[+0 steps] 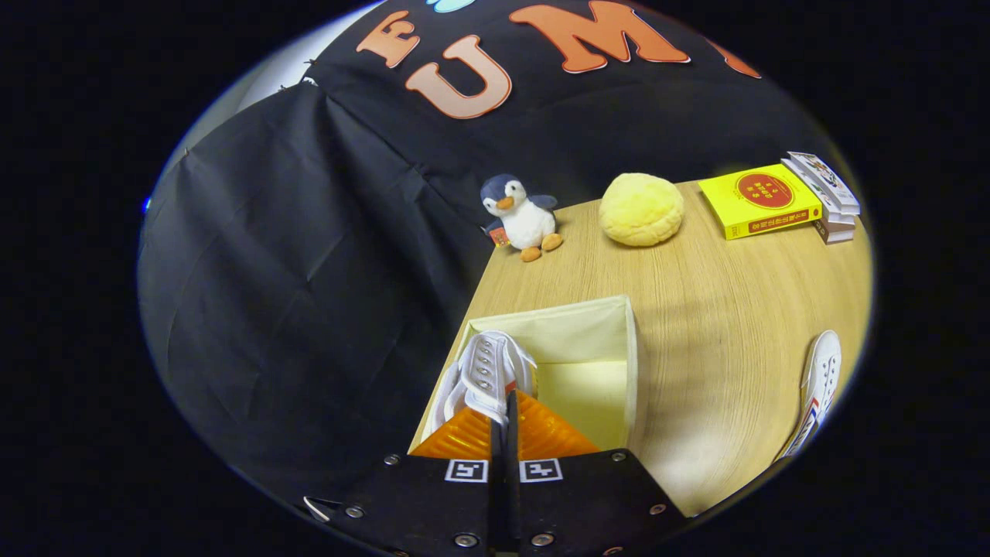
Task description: Open the storage box then place both shoes into the box .Put the left shoe in first, then the right shoe, with the right side of both shoes facing outward in a uniform manner.
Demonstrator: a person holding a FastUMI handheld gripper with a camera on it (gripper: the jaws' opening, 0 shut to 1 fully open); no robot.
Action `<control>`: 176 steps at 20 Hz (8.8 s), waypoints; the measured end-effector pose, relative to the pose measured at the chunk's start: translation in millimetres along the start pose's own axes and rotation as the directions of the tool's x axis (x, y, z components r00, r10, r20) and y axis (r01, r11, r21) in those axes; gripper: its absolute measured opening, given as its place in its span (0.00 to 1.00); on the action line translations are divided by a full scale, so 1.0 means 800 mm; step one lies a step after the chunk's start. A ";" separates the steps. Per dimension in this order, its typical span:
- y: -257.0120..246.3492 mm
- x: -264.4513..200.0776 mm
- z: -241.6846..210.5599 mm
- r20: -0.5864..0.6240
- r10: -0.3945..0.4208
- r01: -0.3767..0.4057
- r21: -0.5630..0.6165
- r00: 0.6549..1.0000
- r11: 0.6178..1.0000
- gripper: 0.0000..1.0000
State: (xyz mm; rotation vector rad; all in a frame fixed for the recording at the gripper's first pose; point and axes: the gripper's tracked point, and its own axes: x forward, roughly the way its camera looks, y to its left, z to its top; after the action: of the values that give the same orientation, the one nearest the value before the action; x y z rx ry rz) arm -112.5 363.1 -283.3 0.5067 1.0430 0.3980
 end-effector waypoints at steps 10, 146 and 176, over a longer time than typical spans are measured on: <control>-0.007 0.045 -0.044 -0.109 -0.104 0.114 0.082 0.989 0.990 0.01; -0.024 -0.026 -0.003 0.127 -0.120 0.134 -0.103 0.985 0.986 0.01; -0.086 -0.186 0.174 0.444 -0.070 0.201 -0.256 0.893 0.946 0.82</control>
State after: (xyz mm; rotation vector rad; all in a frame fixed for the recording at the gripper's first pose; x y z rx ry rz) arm -51.0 198.2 -160.3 0.2307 0.5703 0.2906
